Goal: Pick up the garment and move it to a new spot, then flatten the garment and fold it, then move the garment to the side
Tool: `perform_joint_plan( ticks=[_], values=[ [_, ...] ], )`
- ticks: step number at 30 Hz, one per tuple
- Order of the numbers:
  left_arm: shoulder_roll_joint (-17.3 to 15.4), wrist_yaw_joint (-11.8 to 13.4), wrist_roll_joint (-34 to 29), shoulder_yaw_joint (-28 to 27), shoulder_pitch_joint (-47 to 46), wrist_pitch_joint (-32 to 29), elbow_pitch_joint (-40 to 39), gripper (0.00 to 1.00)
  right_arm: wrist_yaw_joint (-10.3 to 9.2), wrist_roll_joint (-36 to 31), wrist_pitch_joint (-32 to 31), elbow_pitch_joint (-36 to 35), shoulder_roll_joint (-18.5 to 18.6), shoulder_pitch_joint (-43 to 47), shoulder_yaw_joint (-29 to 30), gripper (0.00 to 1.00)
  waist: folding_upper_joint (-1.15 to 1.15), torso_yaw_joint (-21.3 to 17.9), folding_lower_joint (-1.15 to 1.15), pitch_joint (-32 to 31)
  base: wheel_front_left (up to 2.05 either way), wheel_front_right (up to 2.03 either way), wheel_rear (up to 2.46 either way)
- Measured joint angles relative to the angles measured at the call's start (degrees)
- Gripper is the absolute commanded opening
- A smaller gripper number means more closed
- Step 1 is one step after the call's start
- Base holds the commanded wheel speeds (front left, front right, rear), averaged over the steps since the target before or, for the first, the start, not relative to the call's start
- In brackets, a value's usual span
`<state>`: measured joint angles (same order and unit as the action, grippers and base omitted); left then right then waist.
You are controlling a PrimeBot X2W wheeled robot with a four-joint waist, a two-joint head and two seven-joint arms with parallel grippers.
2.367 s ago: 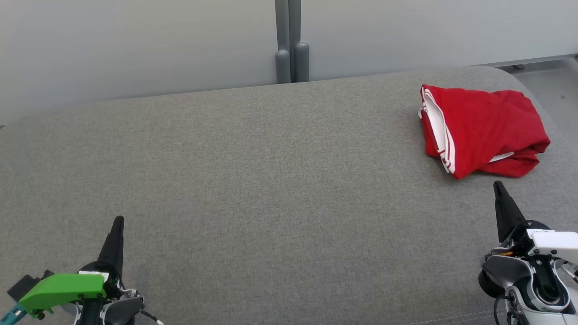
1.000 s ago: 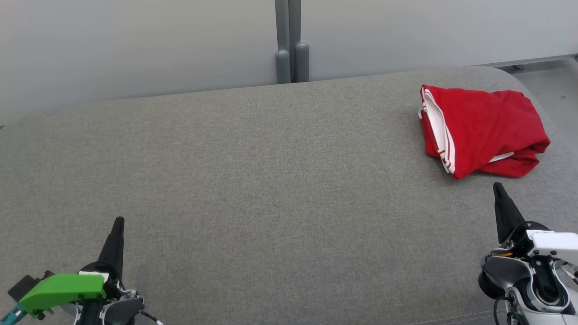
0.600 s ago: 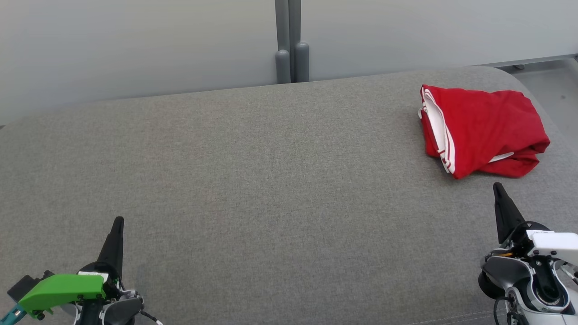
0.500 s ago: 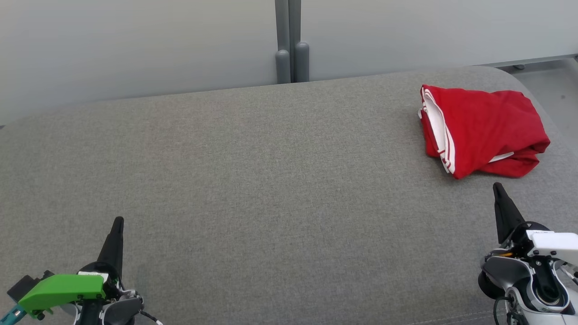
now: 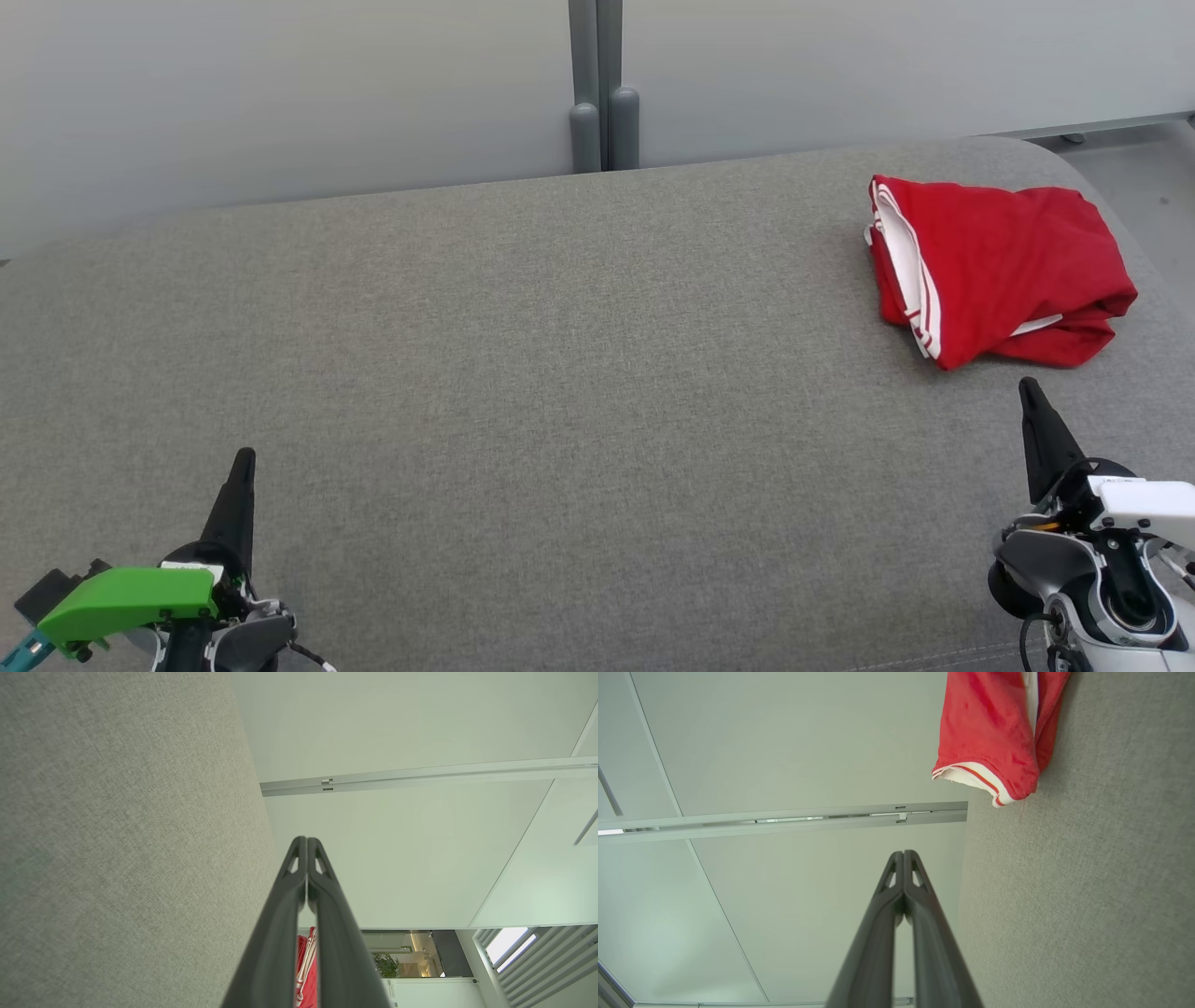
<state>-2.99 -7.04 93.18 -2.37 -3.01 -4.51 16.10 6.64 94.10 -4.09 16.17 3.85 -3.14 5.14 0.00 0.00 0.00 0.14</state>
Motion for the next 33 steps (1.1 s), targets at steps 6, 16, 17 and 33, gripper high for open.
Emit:
perform_joint_plan(
  ticks=[6, 16, 17, 33],
  values=[
    [0.0, 0.0, 0.0, -0.02, 0.0, 0.0, 0.02, 0.0, 0.0, 0.0, -0.01, 0.0, -0.01, 0.0, 0.03, 0.0, 0.0, 0.0, 0.0, 0.0, 0.0, 0.0, 0.0],
    [0.0, 0.0, 0.0, -0.05, -0.01, 0.0, 0.03, 0.0, 0.08, 0.0, -0.08, -0.01, -0.02, -0.01, 0.07, 0.0, 0.0, 0.0, 0.0, 0.0, 0.0, 0.0, 0.0],
    [0.0, 0.0, 0.0, -0.05, -0.01, 0.0, 0.03, 0.0, 0.08, 0.0, -0.08, -0.01, -0.02, -0.01, 0.07, 0.0, 0.0, 0.0, 0.0, 0.0, 0.0, 0.0, 0.0],
    [0.0, 0.0, 0.0, -0.16, -0.01, -0.05, 0.02, 0.0, 0.08, 0.0, -0.08, -0.03, -0.04, -0.01, 0.11, 0.0, 0.0, 0.0, 0.0, 0.01, 0.0, 0.0, 0.0]
  ],
)
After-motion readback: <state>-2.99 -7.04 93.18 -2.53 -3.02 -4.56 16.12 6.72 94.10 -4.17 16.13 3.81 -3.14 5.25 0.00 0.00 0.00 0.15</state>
